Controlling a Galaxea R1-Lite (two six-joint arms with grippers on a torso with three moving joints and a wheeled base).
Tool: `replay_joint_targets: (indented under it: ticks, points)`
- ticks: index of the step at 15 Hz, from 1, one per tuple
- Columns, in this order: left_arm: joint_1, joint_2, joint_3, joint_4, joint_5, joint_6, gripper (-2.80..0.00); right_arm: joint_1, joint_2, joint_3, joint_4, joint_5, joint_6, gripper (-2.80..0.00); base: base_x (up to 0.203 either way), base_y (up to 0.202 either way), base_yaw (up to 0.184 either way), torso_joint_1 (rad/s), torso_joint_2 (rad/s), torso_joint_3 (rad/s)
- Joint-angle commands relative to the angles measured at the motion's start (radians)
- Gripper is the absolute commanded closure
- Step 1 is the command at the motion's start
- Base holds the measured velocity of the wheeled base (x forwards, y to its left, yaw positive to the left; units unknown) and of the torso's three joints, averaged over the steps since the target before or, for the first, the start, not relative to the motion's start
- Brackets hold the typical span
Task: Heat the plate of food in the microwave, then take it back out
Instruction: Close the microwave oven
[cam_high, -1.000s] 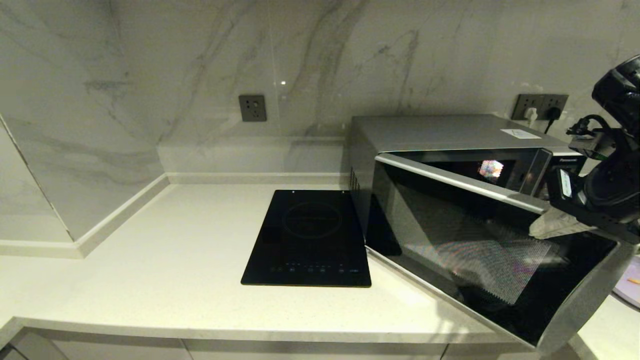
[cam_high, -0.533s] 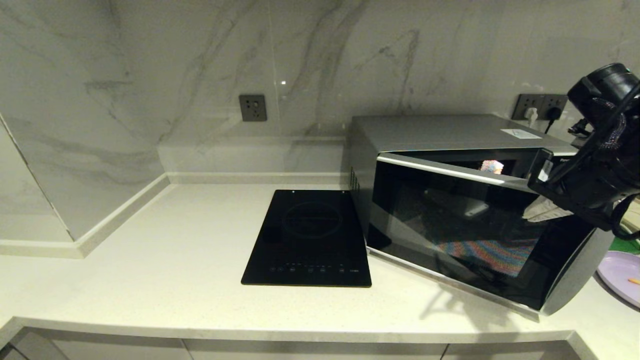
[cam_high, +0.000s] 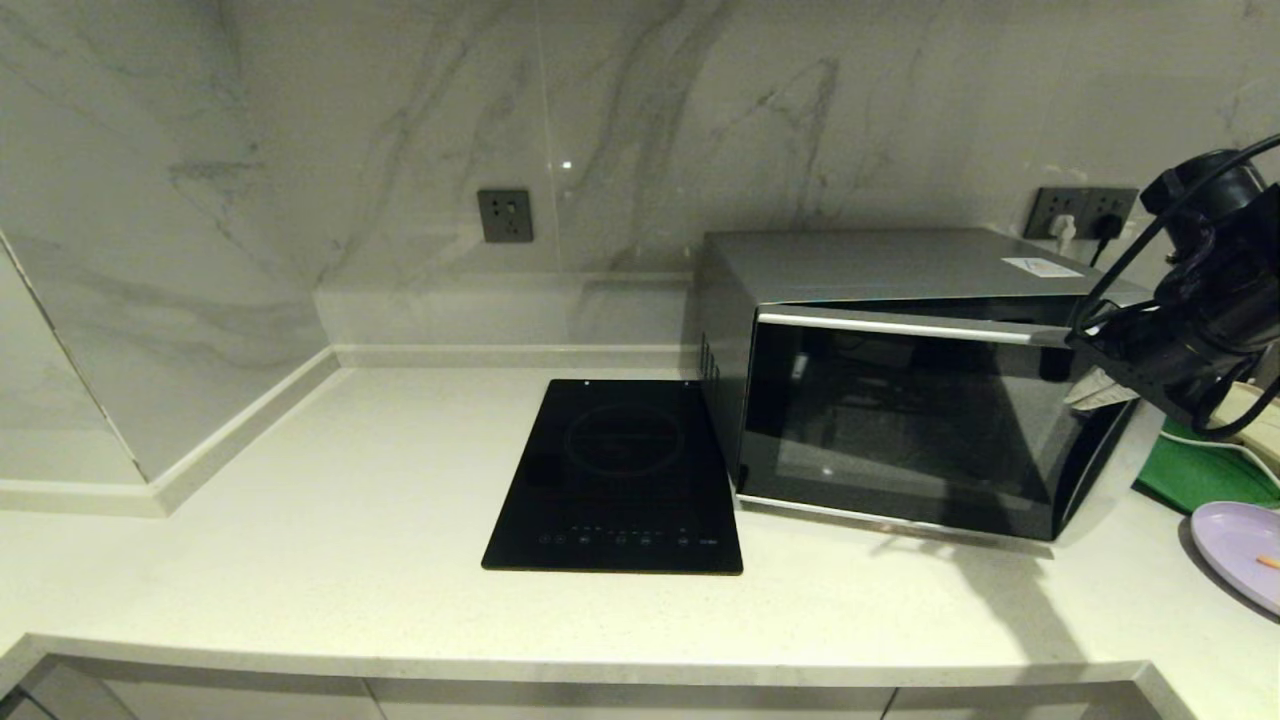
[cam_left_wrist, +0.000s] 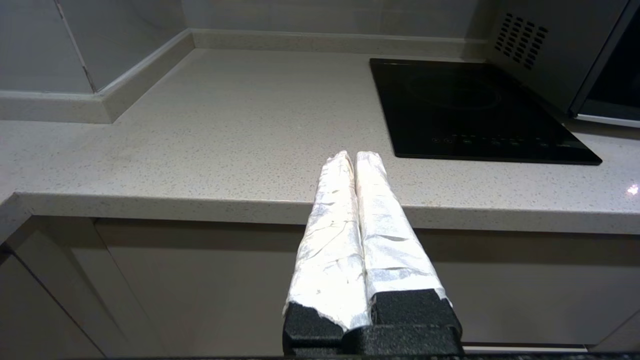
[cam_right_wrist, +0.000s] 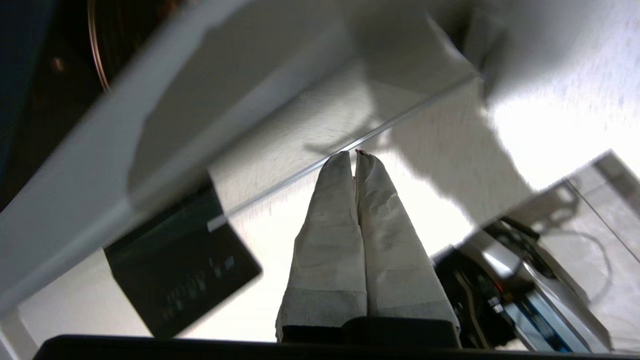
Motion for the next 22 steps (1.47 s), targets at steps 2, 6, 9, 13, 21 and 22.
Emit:
replay_joint_targets:
  ticks: [2, 6, 9, 13, 21, 22]
  points:
    - [0.000, 0.000, 0.000, 0.000, 0.001, -0.001, 0.00, -0.029, 0.040, 0.000, -0.087, 0.001, 0.007, 0.00, 0.000, 0.000, 0.000, 0.000, 0.00, 0.000]
    - [0.000, 0.000, 0.000, 0.000, 0.001, -0.001, 0.00, -0.031, 0.066, -0.009, -0.169, 0.010, 0.006, 0.00, 0.000, 0.000, 0.000, 0.000, 0.00, 0.000]
    - [0.000, 0.000, 0.000, 0.000, 0.001, -0.001, 0.00, -0.039, 0.084, -0.052, -0.231, 0.031, 0.005, 0.00, 0.000, 0.000, 0.000, 0.000, 0.00, 0.000]
    - [0.000, 0.000, 0.000, 0.000, 0.001, -0.001, 0.00, -0.042, 0.092, -0.082, -0.251, 0.041, 0.005, 0.00, 0.000, 0.000, 0.000, 0.000, 0.00, 0.000]
    - [0.000, 0.000, 0.000, 0.000, 0.001, -0.001, 0.00, -0.041, 0.133, -0.133, -0.273, 0.044, 0.006, 0.00, 0.000, 0.000, 0.000, 0.000, 0.00, 0.000]
    - [0.000, 0.000, 0.000, 0.000, 0.001, -0.001, 0.00, -0.040, 0.137, -0.131, -0.304, 0.045, 0.006, 0.00, 0.000, 0.000, 0.000, 0.000, 0.00, 0.000]
